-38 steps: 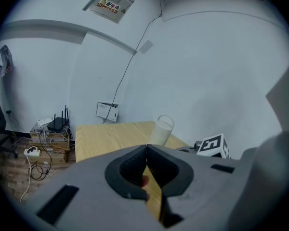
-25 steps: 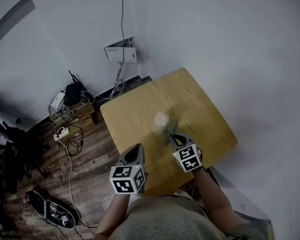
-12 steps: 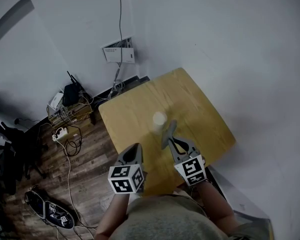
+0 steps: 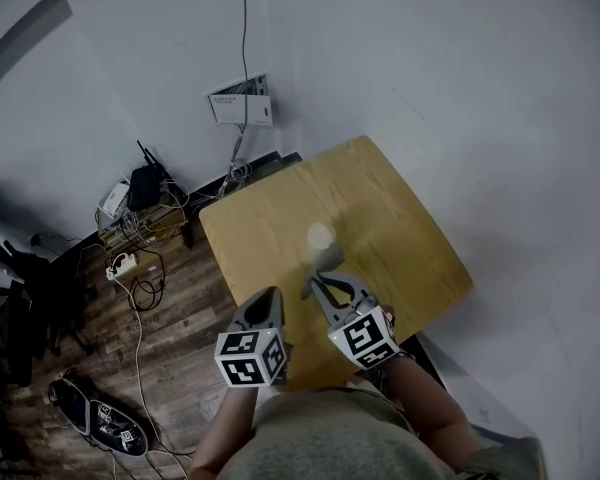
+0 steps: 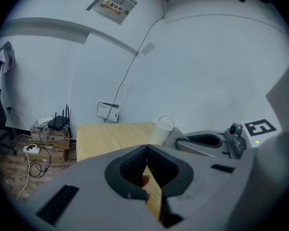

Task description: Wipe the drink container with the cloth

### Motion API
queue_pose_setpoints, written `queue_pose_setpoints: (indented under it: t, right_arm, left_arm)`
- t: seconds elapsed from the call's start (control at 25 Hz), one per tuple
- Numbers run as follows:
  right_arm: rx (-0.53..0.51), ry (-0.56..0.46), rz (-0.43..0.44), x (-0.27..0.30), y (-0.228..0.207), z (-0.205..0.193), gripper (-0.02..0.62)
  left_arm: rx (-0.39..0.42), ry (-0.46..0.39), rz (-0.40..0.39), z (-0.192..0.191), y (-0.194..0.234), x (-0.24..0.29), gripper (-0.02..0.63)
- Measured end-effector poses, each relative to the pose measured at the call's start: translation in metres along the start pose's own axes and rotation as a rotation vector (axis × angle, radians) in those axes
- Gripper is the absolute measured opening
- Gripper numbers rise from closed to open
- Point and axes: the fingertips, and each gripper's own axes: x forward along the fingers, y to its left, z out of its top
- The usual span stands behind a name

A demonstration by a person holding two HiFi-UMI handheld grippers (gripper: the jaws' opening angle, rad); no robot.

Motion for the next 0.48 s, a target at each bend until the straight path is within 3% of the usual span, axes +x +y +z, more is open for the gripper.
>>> queue_pose_setpoints:
  t: [0.48]
  right_arm:
    - [-0.040,0.142,0.069,0.047,0.005,-0.043,0.008]
  left_arm:
    - [0.003,0.009,0.018,-0.001,0.011,-0.004,0.002]
